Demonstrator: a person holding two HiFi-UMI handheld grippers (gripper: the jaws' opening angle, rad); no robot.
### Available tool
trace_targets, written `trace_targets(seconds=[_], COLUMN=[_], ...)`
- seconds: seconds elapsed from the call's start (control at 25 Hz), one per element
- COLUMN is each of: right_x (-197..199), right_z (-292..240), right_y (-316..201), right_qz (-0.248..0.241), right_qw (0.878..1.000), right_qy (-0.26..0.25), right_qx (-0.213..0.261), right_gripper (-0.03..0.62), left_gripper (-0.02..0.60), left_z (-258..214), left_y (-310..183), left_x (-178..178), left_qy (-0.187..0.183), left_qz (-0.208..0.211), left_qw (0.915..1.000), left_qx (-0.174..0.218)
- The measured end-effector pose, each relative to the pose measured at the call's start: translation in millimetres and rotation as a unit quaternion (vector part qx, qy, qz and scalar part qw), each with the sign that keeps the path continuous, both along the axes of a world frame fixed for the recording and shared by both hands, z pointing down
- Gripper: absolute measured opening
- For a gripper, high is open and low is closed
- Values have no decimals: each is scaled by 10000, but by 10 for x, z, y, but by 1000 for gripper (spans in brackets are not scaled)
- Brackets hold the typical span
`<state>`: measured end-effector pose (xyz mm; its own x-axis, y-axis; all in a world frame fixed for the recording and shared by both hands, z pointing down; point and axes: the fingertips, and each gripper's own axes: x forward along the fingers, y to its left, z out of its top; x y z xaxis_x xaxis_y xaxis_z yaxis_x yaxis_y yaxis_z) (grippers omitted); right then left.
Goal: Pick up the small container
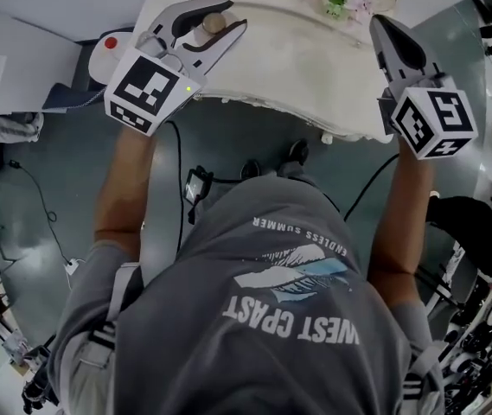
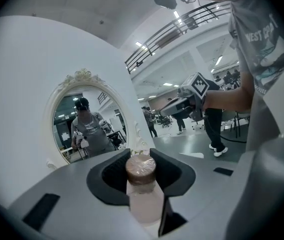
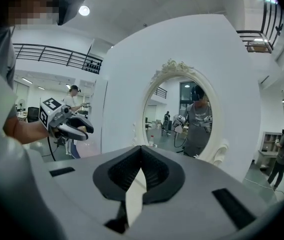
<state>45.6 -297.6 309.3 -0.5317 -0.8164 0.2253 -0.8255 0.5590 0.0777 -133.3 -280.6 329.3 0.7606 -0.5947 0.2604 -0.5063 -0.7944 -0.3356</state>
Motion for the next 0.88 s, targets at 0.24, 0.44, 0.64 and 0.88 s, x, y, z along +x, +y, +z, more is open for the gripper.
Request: trace_targets(seconds=[0.24, 0.44, 0.64, 0.88], right_x=[-216, -286, -319, -361], right_z=[-138, -121, -143, -157], right_y=[69, 105, 108, 130], right_qz=[-54, -192, -251, -299], right_qw=[9997, 9992, 9991, 9990], right_qy=[77, 303, 282, 283], right_qx=[210, 180, 200, 167], right_gripper=[25, 25, 25, 25], left_gripper=[132, 132, 132, 132], left_z=[-123, -122, -87, -58], left_y=[204, 216, 207, 210], left_x=[-221, -288, -305, -316], left_qy=[-69, -24, -3, -6], left_qz=[79, -28, -69, -87], left_qw=[9999, 9999, 9999, 10000], left_qx=[126, 145, 97, 27])
